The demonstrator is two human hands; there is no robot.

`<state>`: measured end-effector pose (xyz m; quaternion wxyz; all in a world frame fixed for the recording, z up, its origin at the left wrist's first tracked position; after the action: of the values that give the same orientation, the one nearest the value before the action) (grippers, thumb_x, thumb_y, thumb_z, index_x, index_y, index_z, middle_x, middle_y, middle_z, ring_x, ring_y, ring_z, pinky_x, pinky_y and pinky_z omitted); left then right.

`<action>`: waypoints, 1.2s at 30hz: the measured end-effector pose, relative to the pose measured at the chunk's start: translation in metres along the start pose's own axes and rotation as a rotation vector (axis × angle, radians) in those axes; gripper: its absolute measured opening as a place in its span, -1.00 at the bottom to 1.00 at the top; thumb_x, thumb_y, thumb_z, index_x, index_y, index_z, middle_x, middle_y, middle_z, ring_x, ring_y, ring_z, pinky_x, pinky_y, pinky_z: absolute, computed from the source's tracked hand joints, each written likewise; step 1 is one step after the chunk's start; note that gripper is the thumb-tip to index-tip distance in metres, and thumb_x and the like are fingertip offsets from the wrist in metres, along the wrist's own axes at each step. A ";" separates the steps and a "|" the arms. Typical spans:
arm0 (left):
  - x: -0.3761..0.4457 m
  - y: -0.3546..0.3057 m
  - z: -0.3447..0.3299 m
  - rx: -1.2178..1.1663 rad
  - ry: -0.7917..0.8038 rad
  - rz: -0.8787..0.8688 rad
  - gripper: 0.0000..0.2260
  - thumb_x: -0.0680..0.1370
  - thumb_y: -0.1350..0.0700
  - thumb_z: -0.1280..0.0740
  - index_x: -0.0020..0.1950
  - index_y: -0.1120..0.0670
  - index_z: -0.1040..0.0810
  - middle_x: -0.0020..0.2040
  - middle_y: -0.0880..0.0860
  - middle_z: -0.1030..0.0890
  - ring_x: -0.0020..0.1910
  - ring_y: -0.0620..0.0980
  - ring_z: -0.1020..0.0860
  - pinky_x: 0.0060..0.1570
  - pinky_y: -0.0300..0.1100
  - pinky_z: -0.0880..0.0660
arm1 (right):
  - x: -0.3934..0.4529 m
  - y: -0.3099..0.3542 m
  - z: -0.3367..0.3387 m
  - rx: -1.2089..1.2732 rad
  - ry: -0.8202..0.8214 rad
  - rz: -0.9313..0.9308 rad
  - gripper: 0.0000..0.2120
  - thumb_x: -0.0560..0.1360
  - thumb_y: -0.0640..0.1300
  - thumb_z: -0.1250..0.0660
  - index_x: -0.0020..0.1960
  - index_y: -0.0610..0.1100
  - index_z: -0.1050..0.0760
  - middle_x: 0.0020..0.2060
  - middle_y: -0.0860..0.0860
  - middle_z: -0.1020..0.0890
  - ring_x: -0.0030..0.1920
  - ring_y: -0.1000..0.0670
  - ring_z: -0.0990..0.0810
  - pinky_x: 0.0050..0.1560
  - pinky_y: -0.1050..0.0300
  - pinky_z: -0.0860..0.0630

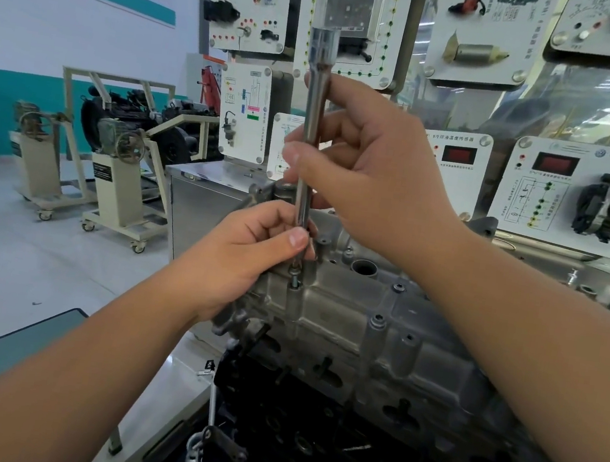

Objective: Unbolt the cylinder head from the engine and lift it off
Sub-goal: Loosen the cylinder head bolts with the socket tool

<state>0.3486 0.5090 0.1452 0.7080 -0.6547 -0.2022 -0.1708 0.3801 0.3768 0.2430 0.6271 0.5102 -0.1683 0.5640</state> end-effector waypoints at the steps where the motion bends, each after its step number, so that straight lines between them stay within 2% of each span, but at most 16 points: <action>1: 0.000 0.000 -0.001 0.004 -0.006 -0.009 -0.92 0.49 -0.05 -0.39 -0.10 -0.15 -0.68 -0.20 -0.06 -0.67 -0.20 -0.18 -0.61 -0.15 -0.34 -0.54 | 0.000 -0.001 0.001 -0.012 -0.013 -0.008 -0.65 0.55 -0.22 -0.41 0.29 0.02 -0.50 -0.16 -0.02 -0.70 -0.21 0.06 -0.73 -0.17 -0.02 -0.69; 4: 0.000 0.001 0.000 -0.003 -0.009 -0.004 -0.92 0.48 -0.07 -0.39 -0.10 -0.15 -0.68 -0.18 -0.05 -0.68 -0.19 -0.17 -0.62 -0.16 -0.33 -0.54 | 0.001 0.000 0.001 0.001 0.016 -0.015 -0.74 0.57 -0.27 -0.36 0.25 -0.13 -0.54 -0.16 -0.06 -0.70 -0.20 0.10 -0.73 -0.20 0.04 -0.69; 7: 0.000 0.003 0.003 -0.025 0.009 0.039 -0.84 0.50 -0.10 -0.36 -0.01 -0.17 -0.71 -0.10 -0.04 -0.71 -0.09 -0.14 -0.66 -0.10 -0.29 -0.57 | 0.001 -0.001 0.001 0.012 0.043 -0.043 -0.72 0.58 -0.31 -0.28 0.29 -0.26 -0.49 -0.09 -0.01 -0.70 -0.19 0.13 -0.73 -0.18 0.13 -0.69; 10: -0.001 0.003 0.003 -0.037 0.016 0.044 -0.85 0.50 -0.08 -0.37 -0.01 -0.15 -0.71 -0.10 -0.02 -0.71 -0.09 -0.12 -0.66 -0.08 -0.25 -0.59 | 0.001 0.000 0.000 0.006 0.034 -0.029 -0.72 0.58 -0.29 -0.30 0.29 -0.21 -0.50 -0.09 -0.02 -0.70 -0.20 0.12 -0.73 -0.20 0.11 -0.69; 14: -0.001 0.001 0.001 -0.023 -0.009 -0.034 -0.95 0.49 -0.02 -0.41 -0.09 -0.15 -0.67 -0.17 -0.04 -0.68 -0.19 -0.14 -0.63 -0.13 -0.28 -0.58 | 0.000 0.001 0.002 -0.013 -0.029 -0.012 -0.70 0.54 -0.20 -0.44 0.25 -0.04 -0.54 -0.20 0.01 -0.68 -0.25 0.09 -0.72 -0.18 0.01 -0.69; 17: -0.001 0.002 0.001 -0.029 -0.007 -0.013 -0.92 0.49 -0.05 -0.40 -0.06 -0.15 -0.68 -0.16 -0.04 -0.67 -0.17 -0.14 -0.63 -0.13 -0.28 -0.57 | 0.001 0.002 0.000 0.018 0.038 0.003 -0.75 0.57 -0.26 -0.36 0.14 0.04 -0.51 -0.15 -0.07 -0.70 -0.22 0.09 -0.74 -0.20 0.00 -0.70; 19: -0.002 0.002 0.001 -0.037 0.020 0.023 -0.87 0.52 -0.07 -0.36 -0.01 -0.14 -0.69 -0.12 -0.04 -0.69 -0.12 -0.14 -0.64 -0.11 -0.28 -0.57 | 0.000 0.004 -0.001 0.032 0.078 0.000 -0.69 0.59 -0.28 -0.29 0.11 0.15 -0.44 -0.13 -0.02 -0.72 -0.20 0.12 -0.73 -0.19 0.05 -0.70; 21: -0.002 0.002 0.001 -0.015 0.025 0.025 -0.86 0.53 -0.07 -0.35 -0.01 -0.13 -0.69 -0.13 -0.05 -0.68 -0.13 -0.15 -0.63 -0.11 -0.29 -0.56 | -0.001 0.004 -0.002 0.030 0.083 0.001 -0.69 0.60 -0.29 -0.27 0.15 0.11 -0.43 -0.10 -0.02 -0.71 -0.16 0.17 -0.72 -0.20 0.16 -0.68; 22: -0.002 0.002 0.000 -0.011 0.015 0.018 -0.88 0.52 -0.06 -0.36 -0.04 -0.12 -0.69 -0.15 -0.05 -0.68 -0.15 -0.14 -0.62 -0.13 -0.29 -0.56 | -0.002 0.003 -0.003 0.027 0.070 0.000 -0.71 0.59 -0.29 -0.29 0.19 0.06 -0.45 -0.09 -0.05 -0.70 -0.16 0.16 -0.72 -0.20 0.15 -0.68; 24: -0.001 0.002 -0.001 -0.001 -0.018 -0.005 -0.93 0.49 -0.06 -0.40 -0.09 -0.14 -0.68 -0.17 -0.05 -0.67 -0.18 -0.15 -0.61 -0.14 -0.29 -0.55 | -0.002 0.001 -0.001 -0.004 0.032 -0.011 -0.71 0.57 -0.24 -0.38 0.25 -0.01 -0.49 -0.12 -0.07 -0.70 -0.20 0.08 -0.73 -0.15 0.00 -0.69; 26: 0.000 0.002 -0.001 0.007 -0.037 -0.017 -0.94 0.46 -0.07 -0.41 -0.12 -0.16 -0.67 -0.19 -0.06 -0.67 -0.19 -0.16 -0.60 -0.12 -0.31 -0.54 | 0.000 0.000 0.000 -0.022 0.021 -0.014 -0.72 0.56 -0.23 -0.39 0.24 -0.03 -0.51 -0.15 -0.06 -0.70 -0.20 0.07 -0.74 -0.14 -0.05 -0.69; 28: 0.000 0.001 -0.001 -0.001 -0.015 -0.004 -0.92 0.48 -0.07 -0.39 -0.10 -0.17 -0.68 -0.17 -0.06 -0.67 -0.17 -0.17 -0.61 -0.12 -0.32 -0.54 | 0.001 0.002 -0.001 0.001 0.081 -0.006 -0.73 0.58 -0.28 -0.33 0.20 0.01 -0.46 -0.11 -0.04 -0.71 -0.17 0.11 -0.74 -0.13 0.04 -0.70; 30: -0.001 0.000 -0.001 -0.002 0.026 0.017 -0.89 0.53 -0.03 -0.36 -0.07 -0.16 -0.70 -0.15 -0.06 -0.68 -0.13 -0.16 -0.62 -0.11 -0.31 -0.55 | 0.000 0.004 -0.004 0.008 0.141 -0.003 -0.64 0.60 -0.31 -0.26 0.26 0.07 -0.36 -0.06 0.01 -0.71 -0.14 0.14 -0.73 -0.05 0.12 -0.68; 32: -0.002 -0.001 -0.001 0.003 0.040 0.012 -0.86 0.57 0.01 -0.34 -0.07 -0.14 -0.70 -0.16 -0.07 -0.68 -0.14 -0.17 -0.62 -0.11 -0.32 -0.54 | -0.002 0.003 -0.006 -0.005 0.148 -0.008 -0.62 0.61 -0.31 -0.25 0.29 0.08 -0.34 -0.05 0.03 -0.70 -0.13 0.13 -0.73 -0.02 0.09 -0.68; 36: 0.000 -0.001 -0.002 -0.011 -0.010 -0.010 -0.93 0.47 -0.02 -0.41 -0.12 -0.08 -0.69 -0.21 -0.04 -0.67 -0.22 -0.14 -0.63 -0.17 -0.31 -0.56 | -0.002 0.001 -0.003 -0.010 0.043 -0.020 -0.59 0.57 -0.25 -0.38 0.40 -0.11 -0.45 -0.11 -0.02 -0.70 -0.18 0.04 -0.73 -0.07 -0.03 -0.69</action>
<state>0.3481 0.5068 0.1463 0.7025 -0.6584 -0.2083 -0.1722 0.3776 0.3775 0.2403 0.6386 0.4966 -0.1527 0.5677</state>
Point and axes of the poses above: each hand's wrist, its own x-axis towards the middle knuckle, its own z-axis out of the back of the hand, y = z × x, the point moved 4 cm from there along x, towards the middle knuckle
